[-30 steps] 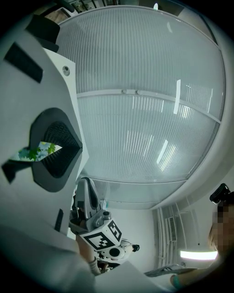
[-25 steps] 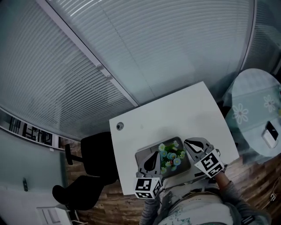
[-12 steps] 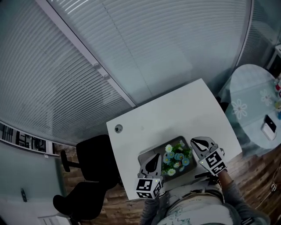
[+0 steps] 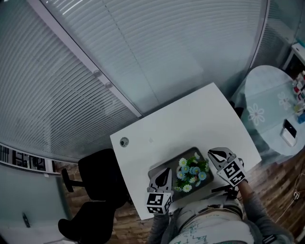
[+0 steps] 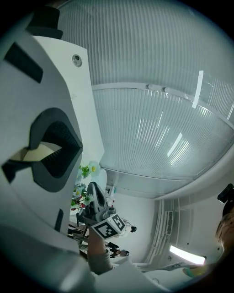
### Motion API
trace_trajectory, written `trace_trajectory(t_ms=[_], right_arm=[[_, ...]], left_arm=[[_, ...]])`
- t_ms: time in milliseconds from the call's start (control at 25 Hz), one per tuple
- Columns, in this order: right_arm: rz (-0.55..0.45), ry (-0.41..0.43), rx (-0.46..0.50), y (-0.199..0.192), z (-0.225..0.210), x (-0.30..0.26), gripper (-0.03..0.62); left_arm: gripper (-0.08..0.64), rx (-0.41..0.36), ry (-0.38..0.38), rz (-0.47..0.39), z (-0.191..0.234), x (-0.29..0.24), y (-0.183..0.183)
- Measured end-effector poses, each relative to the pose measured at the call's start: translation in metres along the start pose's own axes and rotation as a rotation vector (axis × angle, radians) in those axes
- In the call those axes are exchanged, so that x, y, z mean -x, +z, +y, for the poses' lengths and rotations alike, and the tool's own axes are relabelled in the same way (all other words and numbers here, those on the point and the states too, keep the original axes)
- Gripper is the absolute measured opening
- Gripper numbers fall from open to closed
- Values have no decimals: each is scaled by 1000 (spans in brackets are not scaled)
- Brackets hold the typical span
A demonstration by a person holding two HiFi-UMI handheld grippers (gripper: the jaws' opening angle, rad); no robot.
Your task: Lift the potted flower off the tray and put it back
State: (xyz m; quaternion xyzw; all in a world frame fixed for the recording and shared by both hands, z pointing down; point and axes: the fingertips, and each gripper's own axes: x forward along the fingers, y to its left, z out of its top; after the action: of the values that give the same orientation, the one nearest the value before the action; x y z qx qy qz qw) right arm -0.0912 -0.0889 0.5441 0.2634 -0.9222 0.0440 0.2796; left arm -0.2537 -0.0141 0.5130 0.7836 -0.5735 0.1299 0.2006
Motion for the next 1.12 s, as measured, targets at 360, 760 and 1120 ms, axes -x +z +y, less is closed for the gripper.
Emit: trace_trajectory(t_ms=[360, 760, 1120], right_arm=[[45, 61, -6, -28, -1, -18, 23], [77, 200, 36, -52, 14, -34, 23], [72, 408, 82, -61, 47, -41, 23]], left_arm=[[11, -25, -22, 62, 13, -7, -31], [11, -93, -81, 141, 17, -13, -67], [11, -194, -213, 188, -2, -16, -89]])
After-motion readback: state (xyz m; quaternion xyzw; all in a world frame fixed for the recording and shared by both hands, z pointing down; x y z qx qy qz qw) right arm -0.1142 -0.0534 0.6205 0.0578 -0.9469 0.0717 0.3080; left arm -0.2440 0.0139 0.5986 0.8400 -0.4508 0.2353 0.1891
